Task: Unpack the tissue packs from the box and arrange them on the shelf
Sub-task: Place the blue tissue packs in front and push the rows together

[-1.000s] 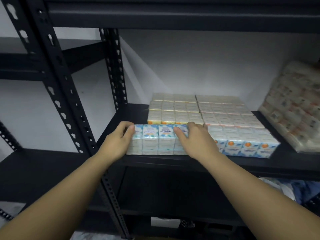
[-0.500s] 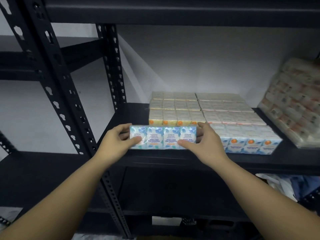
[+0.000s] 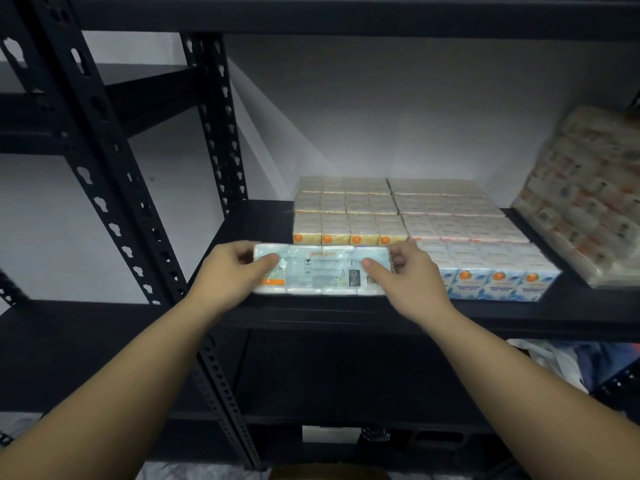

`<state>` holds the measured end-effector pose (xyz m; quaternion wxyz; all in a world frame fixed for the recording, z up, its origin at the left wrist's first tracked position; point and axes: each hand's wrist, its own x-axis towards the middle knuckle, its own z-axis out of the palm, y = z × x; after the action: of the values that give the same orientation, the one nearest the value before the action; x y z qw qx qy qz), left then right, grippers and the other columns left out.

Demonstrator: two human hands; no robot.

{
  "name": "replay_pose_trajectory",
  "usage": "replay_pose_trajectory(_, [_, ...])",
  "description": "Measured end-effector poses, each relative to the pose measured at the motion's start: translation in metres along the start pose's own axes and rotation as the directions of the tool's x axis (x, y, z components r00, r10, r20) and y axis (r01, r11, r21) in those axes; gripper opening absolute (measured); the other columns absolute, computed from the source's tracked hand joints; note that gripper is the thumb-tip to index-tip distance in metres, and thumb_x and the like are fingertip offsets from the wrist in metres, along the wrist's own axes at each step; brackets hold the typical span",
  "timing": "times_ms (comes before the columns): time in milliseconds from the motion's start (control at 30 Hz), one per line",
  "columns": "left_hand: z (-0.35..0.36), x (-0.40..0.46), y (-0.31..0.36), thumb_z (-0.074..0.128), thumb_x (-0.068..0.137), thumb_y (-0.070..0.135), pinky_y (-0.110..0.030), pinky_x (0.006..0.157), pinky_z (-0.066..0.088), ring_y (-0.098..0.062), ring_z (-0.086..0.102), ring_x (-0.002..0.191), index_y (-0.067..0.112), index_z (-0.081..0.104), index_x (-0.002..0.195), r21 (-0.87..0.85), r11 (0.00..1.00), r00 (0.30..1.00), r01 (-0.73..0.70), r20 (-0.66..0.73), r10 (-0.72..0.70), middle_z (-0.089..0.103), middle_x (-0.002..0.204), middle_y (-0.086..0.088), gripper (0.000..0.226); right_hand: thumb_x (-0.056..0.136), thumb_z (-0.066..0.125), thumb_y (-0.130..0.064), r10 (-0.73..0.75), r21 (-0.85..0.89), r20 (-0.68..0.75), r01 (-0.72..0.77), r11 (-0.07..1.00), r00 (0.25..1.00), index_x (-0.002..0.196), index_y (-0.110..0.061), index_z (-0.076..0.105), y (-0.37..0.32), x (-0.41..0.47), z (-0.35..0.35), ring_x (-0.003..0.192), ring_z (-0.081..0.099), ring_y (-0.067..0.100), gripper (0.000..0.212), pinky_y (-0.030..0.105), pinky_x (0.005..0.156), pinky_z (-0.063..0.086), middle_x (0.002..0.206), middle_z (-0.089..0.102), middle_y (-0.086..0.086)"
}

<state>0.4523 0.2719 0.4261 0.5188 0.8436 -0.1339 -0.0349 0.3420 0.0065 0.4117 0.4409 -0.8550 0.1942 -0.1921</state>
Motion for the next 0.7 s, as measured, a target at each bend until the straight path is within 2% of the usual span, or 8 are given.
replay_pose_trajectory(67, [0.003,0.0,0.0,0.081,0.089,0.028,-0.027,0.082,0.061,-0.005,0.077,0.086,0.028,0.072,0.105,-0.065,0.998,1.0,-0.007,-0.017,0.006,0.079,0.1,0.008,0.019,0.087,0.082,-0.041,-0.009,0.05,-0.039,0.011,0.999,0.999,0.111,-0.024,0.062,-0.002,-0.003,0.0,0.099,0.064,0.005,0.036,0.03,0.085,0.056,0.109,0.067,-0.009])
replay_pose_trajectory(133, [0.006,-0.002,-0.003,0.084,0.086,0.032,-0.016,0.073,0.058,0.0,0.075,0.089,0.024,0.073,0.112,-0.096,0.995,0.999,-0.018,-0.042,0.014,0.076,0.105,0.014,0.03,0.083,0.085,-0.041,-0.017,0.081,-0.056,0.021,0.996,0.998,0.104,-0.023,0.061,0.0,-0.006,0.003,0.097,0.064,0.003,0.037,0.022,0.08,0.052,0.105,0.068,-0.01])
replay_pose_trajectory(233, [0.014,-0.006,-0.008,0.08,0.089,0.041,-0.011,0.069,0.052,-0.003,0.072,0.096,0.023,0.065,0.122,-0.137,0.99,0.992,-0.032,-0.122,0.016,0.07,0.111,0.014,0.041,0.085,0.083,-0.045,-0.011,0.106,-0.047,0.016,0.994,0.999,0.109,-0.022,0.06,0.003,-0.011,0.006,0.098,0.064,0.001,0.041,0.018,0.078,0.051,0.106,0.066,-0.015])
replay_pose_trajectory(300, [0.016,-0.006,-0.009,0.07,0.094,0.05,-0.017,0.073,0.05,-0.001,0.068,0.096,0.022,0.061,0.131,-0.096,0.995,0.989,0.021,-0.142,-0.035,0.07,0.111,0.012,0.047,0.09,0.074,-0.054,0.003,0.076,-0.043,0.0,0.997,0.999,0.125,-0.021,0.058,0.003,-0.011,0.007,0.108,0.065,0.008,0.051,0.024,0.084,0.051,0.122,0.064,-0.013])
replay_pose_trajectory(433, [0.019,-0.001,-0.008,0.06,0.101,0.051,-0.026,0.077,0.057,-0.008,0.075,0.091,0.018,0.073,0.118,-0.099,0.988,0.993,0.116,-0.024,-0.119,0.078,0.099,0.007,0.039,0.1,0.058,-0.054,0.023,-0.003,-0.008,-0.023,1.0,1.0,0.141,-0.011,0.06,-0.003,-0.003,0.01,0.139,0.052,0.021,0.06,0.027,0.099,0.039,0.156,0.047,0.003])
replay_pose_trajectory(500, [0.02,0.001,-0.006,0.064,0.101,0.043,-0.021,0.072,0.054,-0.005,0.075,0.088,0.017,0.074,0.118,-0.121,0.989,0.994,0.087,-0.047,-0.094,0.079,0.099,0.007,0.032,0.099,0.064,-0.048,0.017,0.05,-0.021,-0.016,0.999,1.0,0.136,-0.017,0.066,-0.004,-0.001,0.01,0.135,0.056,0.019,0.048,0.024,0.094,0.04,0.139,0.06,-0.006])
replay_pose_trajectory(567, [0.019,0.003,-0.005,0.07,0.098,0.032,-0.02,0.076,0.053,-0.005,0.074,0.095,0.017,0.071,0.125,-0.135,0.99,0.995,0.041,-0.08,-0.052,0.077,0.107,0.008,0.031,0.094,0.072,-0.044,0.018,0.094,-0.041,-0.014,0.995,0.999,0.12,-0.023,0.068,-0.003,-0.001,0.009,0.114,0.067,0.016,0.033,0.028,0.087,0.05,0.109,0.065,-0.019])
replay_pose_trajectory(700, [0.016,-0.004,-0.013,0.077,0.091,0.006,-0.017,0.081,0.057,-0.002,0.068,0.107,0.018,0.048,0.152,-0.171,0.985,1.0,-0.021,-0.02,0.018,0.068,0.128,0.004,0.068,0.086,0.083,-0.037,-0.019,0.069,-0.071,0.024,0.997,0.997,0.11,-0.028,0.058,0.006,-0.006,0.007,0.099,0.064,0.003,0.036,0.023,0.078,0.052,0.107,0.067,-0.012])
